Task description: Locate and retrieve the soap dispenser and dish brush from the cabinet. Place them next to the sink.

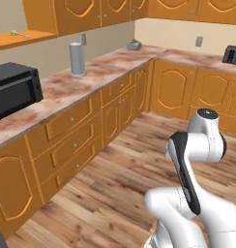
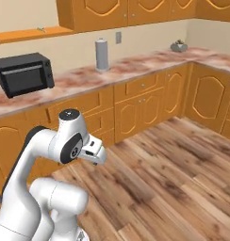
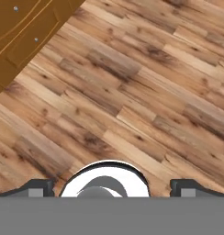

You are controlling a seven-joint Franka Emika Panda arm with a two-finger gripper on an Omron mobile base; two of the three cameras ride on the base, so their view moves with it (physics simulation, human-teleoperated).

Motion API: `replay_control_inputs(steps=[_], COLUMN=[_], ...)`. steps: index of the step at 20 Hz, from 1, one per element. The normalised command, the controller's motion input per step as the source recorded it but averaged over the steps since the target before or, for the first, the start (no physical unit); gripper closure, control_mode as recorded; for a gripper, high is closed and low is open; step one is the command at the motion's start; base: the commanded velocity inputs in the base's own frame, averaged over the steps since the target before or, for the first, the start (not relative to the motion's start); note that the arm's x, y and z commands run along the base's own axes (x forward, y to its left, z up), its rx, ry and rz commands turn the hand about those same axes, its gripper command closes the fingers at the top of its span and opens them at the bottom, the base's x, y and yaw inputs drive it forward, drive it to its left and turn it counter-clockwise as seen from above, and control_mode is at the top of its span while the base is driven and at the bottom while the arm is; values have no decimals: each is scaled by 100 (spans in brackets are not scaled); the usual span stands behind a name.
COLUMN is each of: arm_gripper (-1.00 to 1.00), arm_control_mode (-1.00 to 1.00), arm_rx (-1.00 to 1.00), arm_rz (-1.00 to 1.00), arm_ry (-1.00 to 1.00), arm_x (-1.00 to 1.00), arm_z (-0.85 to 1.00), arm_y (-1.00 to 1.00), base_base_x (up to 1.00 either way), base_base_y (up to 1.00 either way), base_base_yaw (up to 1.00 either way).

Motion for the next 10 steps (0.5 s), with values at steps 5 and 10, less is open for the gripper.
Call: replay_control_inputs(steps=[5, 10], arm_gripper=[-100, -100], arm_control_mode=[100, 100], arm_rx=[0, 0], arm_rz=[0, 0], arm_ry=[0, 0], arm_x=[0, 0], arm_z=[0, 0], arm_y=[0, 0], base_base_x=[45, 57], base_base_y=[16, 0], base_base_yaw=[37, 37])
